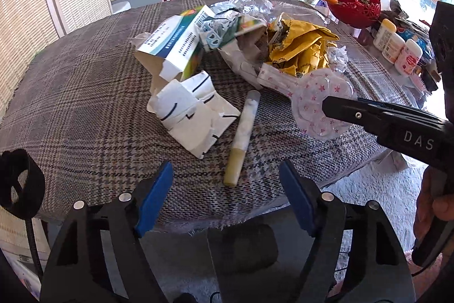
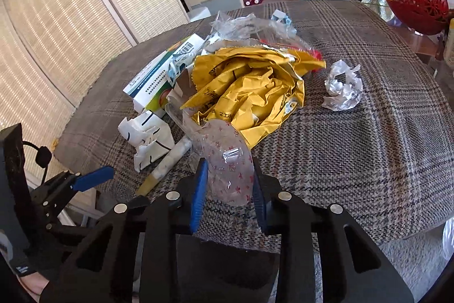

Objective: Collect trash
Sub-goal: 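Grasp the cream tube with the left gripper while the right gripper grasps the clear cup, then carry the tube and cup to the grey bin and release both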

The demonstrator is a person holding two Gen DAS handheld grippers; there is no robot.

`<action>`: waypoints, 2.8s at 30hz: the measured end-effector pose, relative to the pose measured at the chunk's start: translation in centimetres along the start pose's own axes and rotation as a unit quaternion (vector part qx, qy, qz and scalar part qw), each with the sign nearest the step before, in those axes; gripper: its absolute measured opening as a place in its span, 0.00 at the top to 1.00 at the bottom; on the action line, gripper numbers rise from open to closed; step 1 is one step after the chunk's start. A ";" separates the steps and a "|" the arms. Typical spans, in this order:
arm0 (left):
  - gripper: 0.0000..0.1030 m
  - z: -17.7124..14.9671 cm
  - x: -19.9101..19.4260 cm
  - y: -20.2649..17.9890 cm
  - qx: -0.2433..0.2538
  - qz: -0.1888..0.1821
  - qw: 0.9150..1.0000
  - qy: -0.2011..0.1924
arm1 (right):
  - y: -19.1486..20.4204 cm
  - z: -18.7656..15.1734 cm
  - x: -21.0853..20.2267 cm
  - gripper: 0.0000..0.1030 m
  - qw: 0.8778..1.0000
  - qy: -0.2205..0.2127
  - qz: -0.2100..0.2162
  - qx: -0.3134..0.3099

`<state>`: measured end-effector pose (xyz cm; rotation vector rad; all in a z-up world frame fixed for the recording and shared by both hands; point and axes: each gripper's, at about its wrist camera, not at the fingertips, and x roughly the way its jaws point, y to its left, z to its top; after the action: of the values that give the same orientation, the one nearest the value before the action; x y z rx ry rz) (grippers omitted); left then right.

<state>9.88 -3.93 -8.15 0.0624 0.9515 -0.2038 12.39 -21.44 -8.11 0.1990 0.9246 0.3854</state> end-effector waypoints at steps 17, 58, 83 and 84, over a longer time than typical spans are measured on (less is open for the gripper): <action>0.87 0.9 2.4 -2.0 0.015 0.000 1.000 0.017 | -2.7 -0.2 -2.5 0.84 1.000 -0.007 0.027 0.013; 0.89 -17.7 -2.1 -4.5 -0.037 -0.036 0.996 0.066 | -1.0 -17.0 -3.0 0.84 0.994 0.087 0.036 0.061; 0.56 -18.0 1.5 -2.8 -0.078 -0.026 0.992 0.100 | -1.2 -16.7 1.5 0.41 0.991 0.110 0.004 0.082; 0.54 -17.9 1.3 -2.5 -0.081 -0.024 0.992 0.098 | -1.3 -16.4 1.2 0.40 0.991 0.104 0.001 0.082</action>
<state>-4.29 -4.02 -19.47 -0.0918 1.1638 -0.1656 0.07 -22.13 -19.14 0.3149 1.1630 0.3350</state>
